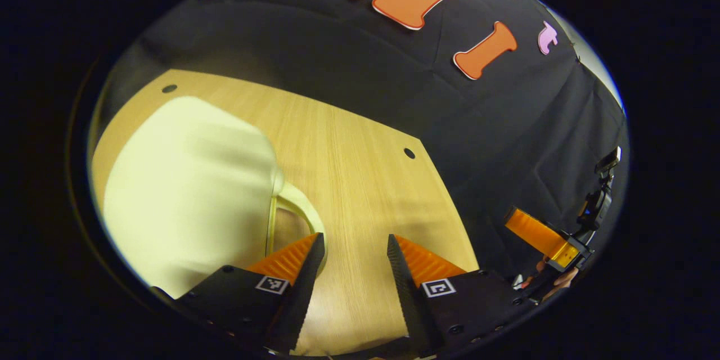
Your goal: First open the suitcase, pack the skin care products into it, and then close the suitcase.
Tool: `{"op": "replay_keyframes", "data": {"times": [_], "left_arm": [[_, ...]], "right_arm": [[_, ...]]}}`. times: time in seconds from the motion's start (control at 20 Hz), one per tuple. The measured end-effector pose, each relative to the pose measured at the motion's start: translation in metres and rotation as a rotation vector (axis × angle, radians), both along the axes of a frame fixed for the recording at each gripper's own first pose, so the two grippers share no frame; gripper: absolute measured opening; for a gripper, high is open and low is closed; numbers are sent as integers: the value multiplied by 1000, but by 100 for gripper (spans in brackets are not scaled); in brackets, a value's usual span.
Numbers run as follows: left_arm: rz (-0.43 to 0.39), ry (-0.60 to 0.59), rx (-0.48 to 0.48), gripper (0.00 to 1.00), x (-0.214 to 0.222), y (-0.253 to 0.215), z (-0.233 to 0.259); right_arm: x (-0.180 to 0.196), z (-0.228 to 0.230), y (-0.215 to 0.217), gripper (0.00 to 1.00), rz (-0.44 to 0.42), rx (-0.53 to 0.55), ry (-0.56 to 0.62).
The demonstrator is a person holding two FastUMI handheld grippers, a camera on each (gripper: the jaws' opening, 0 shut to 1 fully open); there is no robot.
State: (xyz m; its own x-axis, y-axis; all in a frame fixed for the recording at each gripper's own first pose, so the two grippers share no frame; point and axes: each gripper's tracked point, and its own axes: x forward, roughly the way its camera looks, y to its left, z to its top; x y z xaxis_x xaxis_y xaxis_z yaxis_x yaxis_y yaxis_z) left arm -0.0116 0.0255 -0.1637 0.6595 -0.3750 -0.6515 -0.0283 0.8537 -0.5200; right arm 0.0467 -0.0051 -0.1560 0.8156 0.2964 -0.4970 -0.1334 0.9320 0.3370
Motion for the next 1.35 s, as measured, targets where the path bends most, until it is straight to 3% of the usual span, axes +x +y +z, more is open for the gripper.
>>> {"op": "replay_keyframes", "data": {"times": [0.25,0.35,0.5,0.75,0.85,1.05,1.2,1.35], "left_arm": [[98,-236,229,82,31,21,64],[148,-377,338,82,35,34,95],[195,-463,483,82,31,41,118],[282,-634,548,82,8,48,157],[281,-627,563,90,0,50,154],[281,-625,527,91,6,45,156],[279,-648,549,98,2,45,164],[291,-655,569,99,-5,52,170]], "right_arm": [[12,32,-1,95,26,-42,-159],[16,42,2,95,41,-87,-216],[27,61,8,95,44,-123,-313],[42,90,13,95,-4,-123,-445],[44,98,11,95,-30,-123,-482],[44,108,18,95,-36,-142,-547],[45,107,30,95,-12,-153,-561],[47,108,44,95,11,-140,-558]]}}
